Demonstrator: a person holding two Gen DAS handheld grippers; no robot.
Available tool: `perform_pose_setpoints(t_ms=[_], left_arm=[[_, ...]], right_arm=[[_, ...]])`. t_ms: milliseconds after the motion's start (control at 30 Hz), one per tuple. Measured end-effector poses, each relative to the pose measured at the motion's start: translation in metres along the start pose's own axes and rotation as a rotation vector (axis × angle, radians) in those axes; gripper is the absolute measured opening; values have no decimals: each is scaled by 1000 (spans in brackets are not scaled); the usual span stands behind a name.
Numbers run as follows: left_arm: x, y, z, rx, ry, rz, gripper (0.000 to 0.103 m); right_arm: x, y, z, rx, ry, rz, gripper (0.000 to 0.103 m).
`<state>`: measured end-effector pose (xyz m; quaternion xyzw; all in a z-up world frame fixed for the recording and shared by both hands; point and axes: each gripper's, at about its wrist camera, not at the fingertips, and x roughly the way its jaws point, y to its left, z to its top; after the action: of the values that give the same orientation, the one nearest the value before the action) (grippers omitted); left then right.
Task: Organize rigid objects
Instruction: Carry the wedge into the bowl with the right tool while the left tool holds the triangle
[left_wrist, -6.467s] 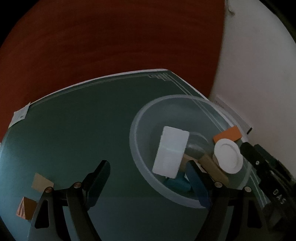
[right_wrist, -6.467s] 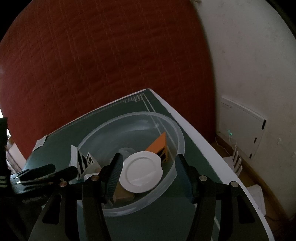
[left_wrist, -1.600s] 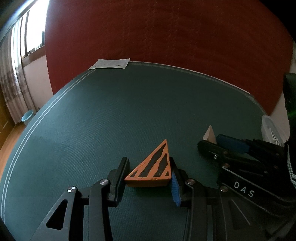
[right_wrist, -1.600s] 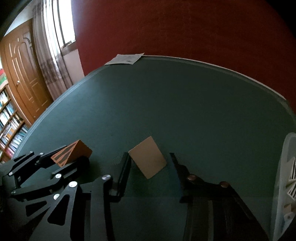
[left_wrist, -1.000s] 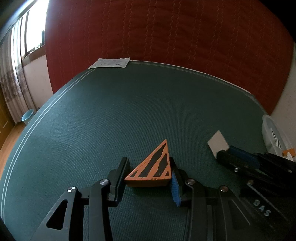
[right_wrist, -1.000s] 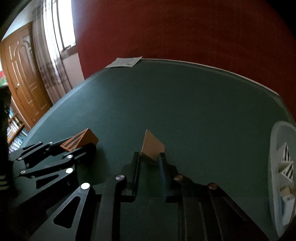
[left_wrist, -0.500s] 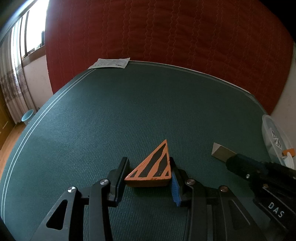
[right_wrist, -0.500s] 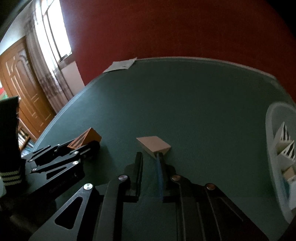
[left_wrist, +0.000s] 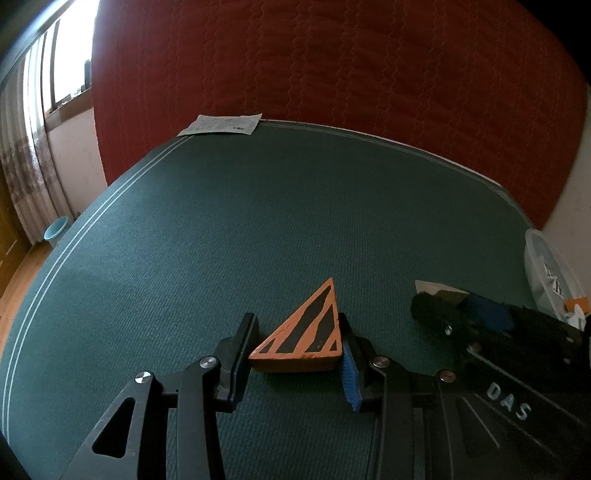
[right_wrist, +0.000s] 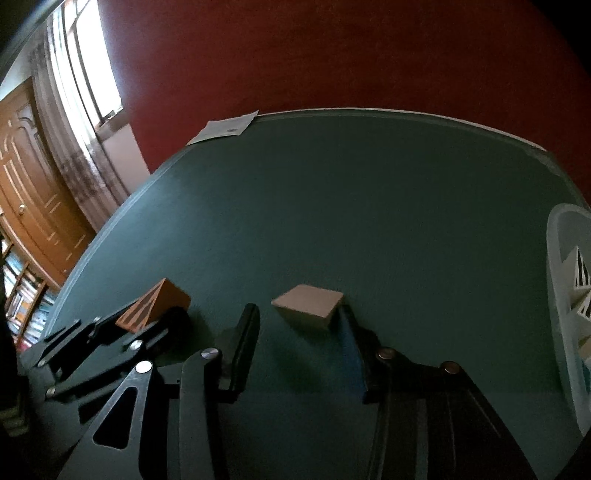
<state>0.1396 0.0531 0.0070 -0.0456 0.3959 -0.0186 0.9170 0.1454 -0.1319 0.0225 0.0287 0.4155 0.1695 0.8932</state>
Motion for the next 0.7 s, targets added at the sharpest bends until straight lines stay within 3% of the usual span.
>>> perform_pose_setpoints(t_ms=[67,133,700], left_arm=[[0,-1,0,4,-1,0,43],[0,0,0,4,0,-1,43],[-1,-2,0,6,-5,7,43]], right_arm=[[1,1,1,-7,-4,-18,44],[1,3,-1,-21,-11,-43,36],[-47,-18,-17,12,-106,-71,36]])
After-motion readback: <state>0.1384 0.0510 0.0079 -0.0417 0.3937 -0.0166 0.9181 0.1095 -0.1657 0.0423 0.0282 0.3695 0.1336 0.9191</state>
